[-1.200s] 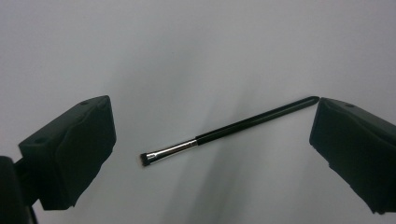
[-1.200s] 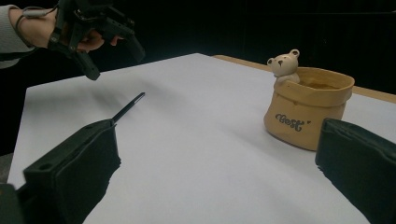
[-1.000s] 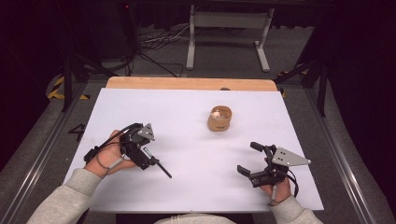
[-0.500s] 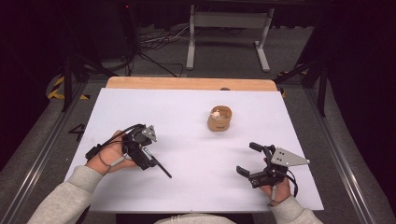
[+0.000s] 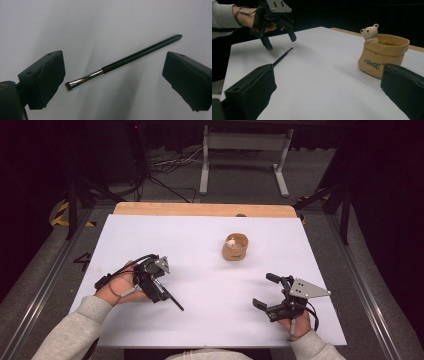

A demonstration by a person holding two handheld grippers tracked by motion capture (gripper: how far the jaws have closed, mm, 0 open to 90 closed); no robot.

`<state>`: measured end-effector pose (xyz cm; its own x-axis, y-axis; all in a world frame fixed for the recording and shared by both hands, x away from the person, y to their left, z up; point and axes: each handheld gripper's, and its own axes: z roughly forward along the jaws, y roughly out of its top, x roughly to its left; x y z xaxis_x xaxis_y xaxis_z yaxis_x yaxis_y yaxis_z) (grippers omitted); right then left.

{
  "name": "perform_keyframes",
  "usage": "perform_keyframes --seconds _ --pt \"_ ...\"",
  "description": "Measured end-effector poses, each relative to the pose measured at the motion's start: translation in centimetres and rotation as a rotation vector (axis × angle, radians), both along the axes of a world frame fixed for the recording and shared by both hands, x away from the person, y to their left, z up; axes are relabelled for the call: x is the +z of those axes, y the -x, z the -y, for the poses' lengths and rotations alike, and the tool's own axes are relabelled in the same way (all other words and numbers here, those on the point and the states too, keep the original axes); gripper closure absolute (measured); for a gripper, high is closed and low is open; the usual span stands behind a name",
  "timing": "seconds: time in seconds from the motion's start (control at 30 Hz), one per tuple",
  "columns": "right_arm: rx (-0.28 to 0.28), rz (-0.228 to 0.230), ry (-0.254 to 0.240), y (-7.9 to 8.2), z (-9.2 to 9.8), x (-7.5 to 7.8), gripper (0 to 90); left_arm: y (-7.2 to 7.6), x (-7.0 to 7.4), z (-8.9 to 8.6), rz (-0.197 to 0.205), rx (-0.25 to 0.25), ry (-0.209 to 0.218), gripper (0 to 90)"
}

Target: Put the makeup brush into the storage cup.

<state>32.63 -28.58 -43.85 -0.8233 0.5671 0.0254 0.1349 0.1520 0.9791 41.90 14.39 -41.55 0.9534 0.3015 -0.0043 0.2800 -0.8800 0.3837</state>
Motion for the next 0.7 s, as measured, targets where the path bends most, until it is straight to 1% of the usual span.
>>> perform_keyframes --seconds 0.07,0.17,0.23,0.5,0.57,0.7 --pt "0.001 -0.002 0.003 0.0 0.0 0.0 0.0 -0.1 -0.2 0.1 -0.003 0.003 -0.021 7.7" --pt "-0.004 -0.009 0.006 -0.1 -0.1 -0.1 0.2 -0.2 -0.4 0.1 -0.012 0.007 -0.031 9.5" --pt "-0.004 -0.011 0.006 -0.1 -0.1 -0.1 0.2 -0.2 -0.5 0.1 -0.008 0.005 -0.038 10.0" --pt "-0.005 -0.013 0.006 -0.1 -0.1 -0.1 0.2 -0.3 -0.8 0.2 -0.02 -0.002 -0.06 12.3" --pt "-0.009 -0.015 0.006 -0.1 -0.1 -0.1 0.2 -0.3 -1.0 0.3 -0.029 -0.002 -0.074 13.6" --pt "-0.01 -0.019 0.006 -0.1 -0.1 -0.2 0.2 -0.4 -1.2 0.4 -0.027 -0.012 -0.093 15.4"
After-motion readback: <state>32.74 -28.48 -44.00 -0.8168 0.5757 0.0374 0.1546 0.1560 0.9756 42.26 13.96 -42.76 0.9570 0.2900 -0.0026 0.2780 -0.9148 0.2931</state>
